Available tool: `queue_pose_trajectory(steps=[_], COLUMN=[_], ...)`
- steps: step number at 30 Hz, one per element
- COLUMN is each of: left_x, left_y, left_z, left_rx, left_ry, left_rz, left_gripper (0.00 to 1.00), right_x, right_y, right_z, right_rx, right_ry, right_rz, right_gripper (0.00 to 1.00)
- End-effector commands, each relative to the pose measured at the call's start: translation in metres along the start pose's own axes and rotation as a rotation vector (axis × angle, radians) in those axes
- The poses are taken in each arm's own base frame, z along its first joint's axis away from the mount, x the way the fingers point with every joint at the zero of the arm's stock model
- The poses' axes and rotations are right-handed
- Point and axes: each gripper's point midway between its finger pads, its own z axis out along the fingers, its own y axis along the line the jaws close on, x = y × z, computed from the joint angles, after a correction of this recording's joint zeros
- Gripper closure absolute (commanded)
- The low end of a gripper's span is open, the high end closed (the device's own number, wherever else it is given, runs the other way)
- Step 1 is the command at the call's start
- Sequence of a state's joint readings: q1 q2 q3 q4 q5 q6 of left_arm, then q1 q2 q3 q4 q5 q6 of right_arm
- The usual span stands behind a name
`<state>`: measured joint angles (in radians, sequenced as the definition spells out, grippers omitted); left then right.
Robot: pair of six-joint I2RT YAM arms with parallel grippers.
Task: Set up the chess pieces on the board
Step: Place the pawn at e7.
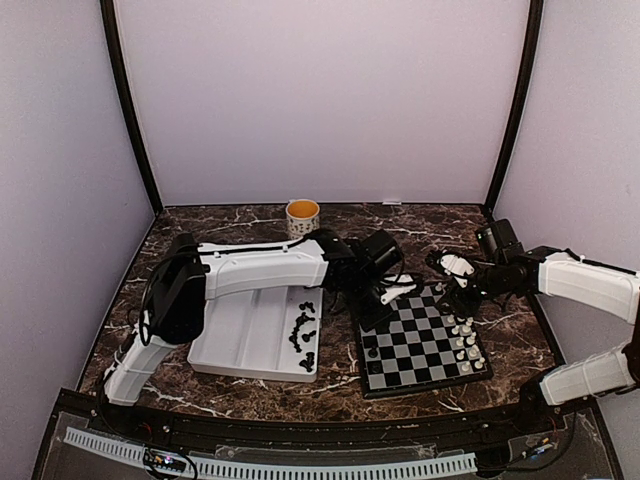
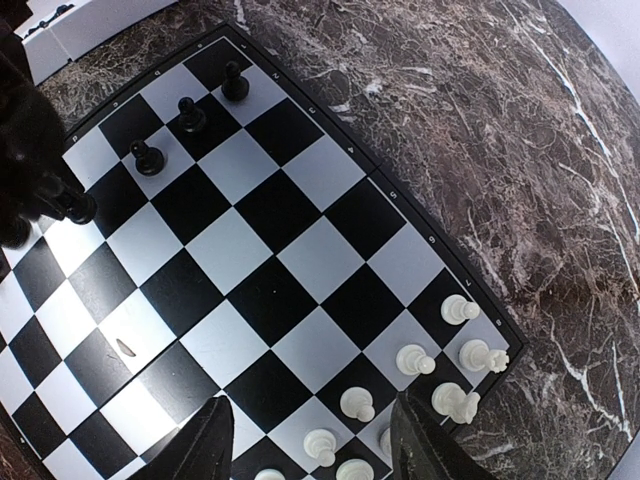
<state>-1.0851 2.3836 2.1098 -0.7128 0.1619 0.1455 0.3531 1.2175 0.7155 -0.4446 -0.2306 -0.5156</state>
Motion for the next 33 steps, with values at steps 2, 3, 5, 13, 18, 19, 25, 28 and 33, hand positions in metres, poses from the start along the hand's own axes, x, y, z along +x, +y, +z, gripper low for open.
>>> queue_pose_trajectory(steps=[2,3,5,13,18,19,25,28,33], left_x=[0.004,0.004,0.005,0.006,0.008,0.009,0.012,0.012,0.013], left_y=[0.001,0.001,0.001,0.005,0.007,0.007,0.009,0.009,0.011], left_z=[-0.002,-0.002,0.0,0.008,0.011,0.012,0.016,0.016,0.016], left_rx=[-0.018,-0.019,-0.019,-0.031,-0.041,-0.043,-0.051,-0.053,-0.063], left_ry=[0.031,0.031,0.033,0.04,0.045,0.049,0.058,0.06,0.064], left_rz=[0.0,-0.001,-0.001,-0.003,-0.003,-0.004,-0.007,-0.009,-0.01], left_gripper=[0.94,0.94,0.94,0.94,0.94,0.94,0.91,0.9,0.88], right_x=[-0.004,-0.004,-0.004,-0.003,-0.003,-0.002,-0.002,-0.002,-0.002], right_y=[-0.003,-0.003,-0.003,-0.003,-0.003,-0.004,-0.003,-0.003,-0.003], right_z=[-0.003,-0.003,-0.003,-0.002,-0.002,-0.002,-0.002,-0.002,-0.002], right_rx=[0.015,0.014,0.015,0.015,0.015,0.015,0.015,0.015,0.013], right_ry=[-0.018,-0.017,-0.017,-0.013,-0.013,-0.011,-0.011,-0.009,-0.009], right_rz=[-0.002,-0.001,-0.002,-0.001,0.0,0.0,-0.001,0.0,0.0], right_gripper=[0.44,0.44,0.45,0.44,0.44,0.45,0.45,0.45,0.45])
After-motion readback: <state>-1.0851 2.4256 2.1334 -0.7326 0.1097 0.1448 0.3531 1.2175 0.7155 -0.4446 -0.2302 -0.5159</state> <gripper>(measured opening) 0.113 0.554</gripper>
